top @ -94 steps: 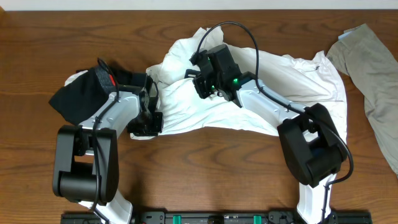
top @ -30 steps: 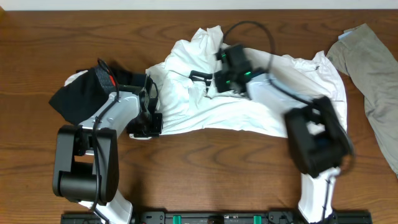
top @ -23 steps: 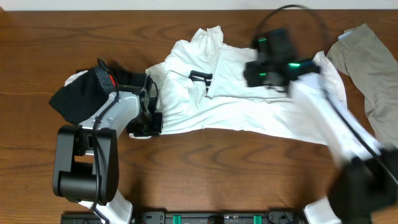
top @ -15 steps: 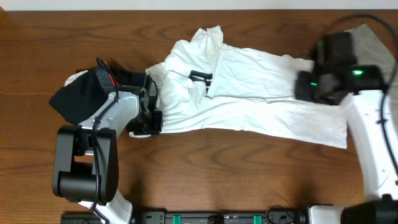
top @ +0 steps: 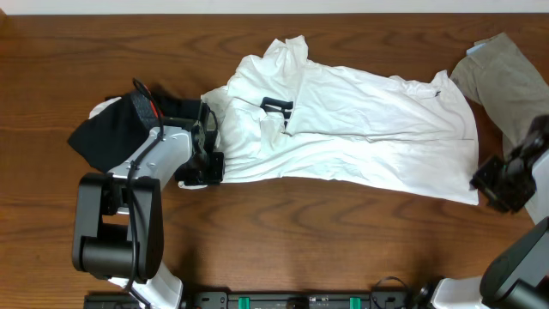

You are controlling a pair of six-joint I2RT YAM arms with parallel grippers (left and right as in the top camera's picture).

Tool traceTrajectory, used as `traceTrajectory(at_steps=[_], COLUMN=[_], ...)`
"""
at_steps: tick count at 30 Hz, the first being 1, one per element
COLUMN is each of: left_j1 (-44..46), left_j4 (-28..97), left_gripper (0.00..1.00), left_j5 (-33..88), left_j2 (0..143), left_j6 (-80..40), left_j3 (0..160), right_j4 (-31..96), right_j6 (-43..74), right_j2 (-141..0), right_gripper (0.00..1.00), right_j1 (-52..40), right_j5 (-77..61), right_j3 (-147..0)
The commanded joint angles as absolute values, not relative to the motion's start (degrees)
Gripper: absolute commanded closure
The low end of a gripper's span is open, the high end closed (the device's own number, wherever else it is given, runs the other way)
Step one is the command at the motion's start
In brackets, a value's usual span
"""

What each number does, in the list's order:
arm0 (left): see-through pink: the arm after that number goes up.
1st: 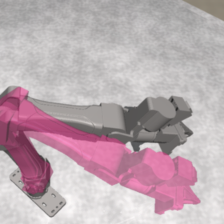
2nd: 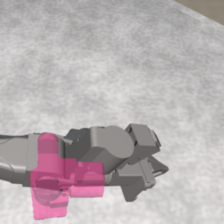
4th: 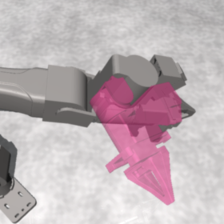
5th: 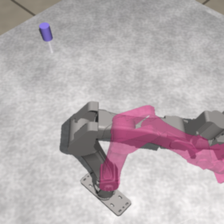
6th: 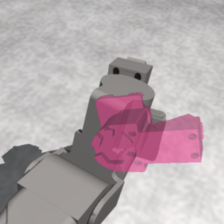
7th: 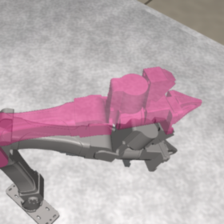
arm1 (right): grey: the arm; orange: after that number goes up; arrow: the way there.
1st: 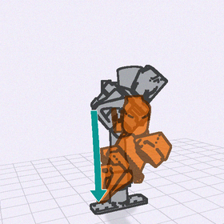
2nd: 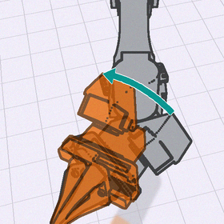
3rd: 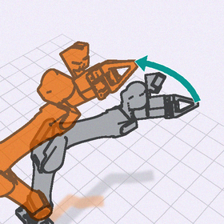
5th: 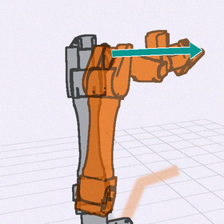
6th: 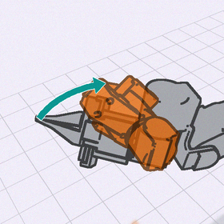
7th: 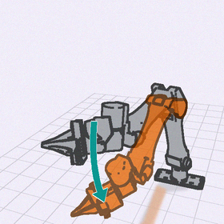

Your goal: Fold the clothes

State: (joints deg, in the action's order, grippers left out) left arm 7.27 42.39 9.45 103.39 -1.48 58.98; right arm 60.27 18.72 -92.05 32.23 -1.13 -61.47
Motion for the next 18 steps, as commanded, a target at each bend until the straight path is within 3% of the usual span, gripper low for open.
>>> traceTrajectory(at_steps=[1, 9, 18], left_j1=[6.9, 6.9, 6.9], left_j4=[41.7, 42.2, 42.2], left_gripper=[0.63, 0.63, 0.63], left_j5=[8.3, 8.3, 8.3], left_j2=[103.7, 103.7, 103.7], left_j6=[-1.5, -1.6, -1.6], left_j3=[59.5, 59.5, 59.5], right_j4=[57.3, 45.5, 40.4], right_j6=[19.3, 23.7, 26.2], right_j2=[-92.3, -92.3, -92.3], right_gripper=[0.56, 0.58, 0.62], right_j1=[32.7, 32.6, 32.6], right_j5=[-2.0, -2.0, -1.9], right_j3=[-57.0, -49.9, -48.2])
